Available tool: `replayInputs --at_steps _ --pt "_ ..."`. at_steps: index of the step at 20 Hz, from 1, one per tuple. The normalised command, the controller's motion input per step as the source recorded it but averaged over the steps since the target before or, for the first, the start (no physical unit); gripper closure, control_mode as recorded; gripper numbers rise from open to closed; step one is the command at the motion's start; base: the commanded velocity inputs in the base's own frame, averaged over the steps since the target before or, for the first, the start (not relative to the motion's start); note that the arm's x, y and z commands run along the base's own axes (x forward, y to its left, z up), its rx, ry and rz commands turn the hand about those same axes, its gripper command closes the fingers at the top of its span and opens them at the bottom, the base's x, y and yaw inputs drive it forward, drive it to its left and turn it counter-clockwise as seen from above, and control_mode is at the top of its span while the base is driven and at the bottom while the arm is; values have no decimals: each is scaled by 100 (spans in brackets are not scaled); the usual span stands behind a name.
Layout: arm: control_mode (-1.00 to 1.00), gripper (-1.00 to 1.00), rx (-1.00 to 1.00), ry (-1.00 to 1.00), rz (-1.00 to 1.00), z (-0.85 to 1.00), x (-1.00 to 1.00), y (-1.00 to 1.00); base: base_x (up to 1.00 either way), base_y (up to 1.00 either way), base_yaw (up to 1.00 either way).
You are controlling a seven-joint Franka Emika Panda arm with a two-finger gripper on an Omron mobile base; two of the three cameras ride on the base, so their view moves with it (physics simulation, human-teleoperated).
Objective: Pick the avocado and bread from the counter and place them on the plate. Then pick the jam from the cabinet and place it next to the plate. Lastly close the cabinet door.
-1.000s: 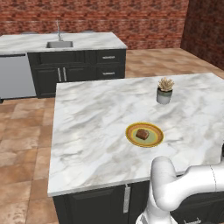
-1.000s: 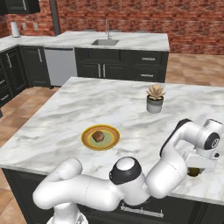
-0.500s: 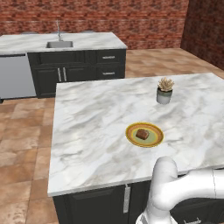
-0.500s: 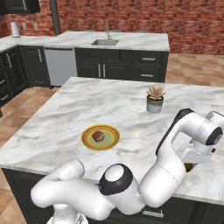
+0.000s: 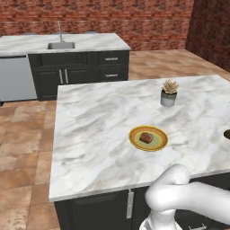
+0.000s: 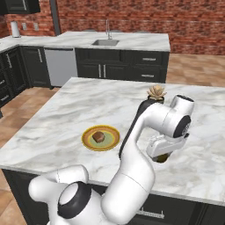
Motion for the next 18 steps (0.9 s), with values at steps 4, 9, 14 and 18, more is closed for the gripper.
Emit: replayInputs --at_steps 4,9,14,18 --pt "-100 100 -6 -12 6 28 -14 100 0 0 0" --pt "-100 100 -5 -3 0 9 0 100 0 0 0" --pt "-100 100 -5 0 0 0 22 100 0 0 0" --pt "-100 100 -1 0 0 0 41 81 0 0 0"
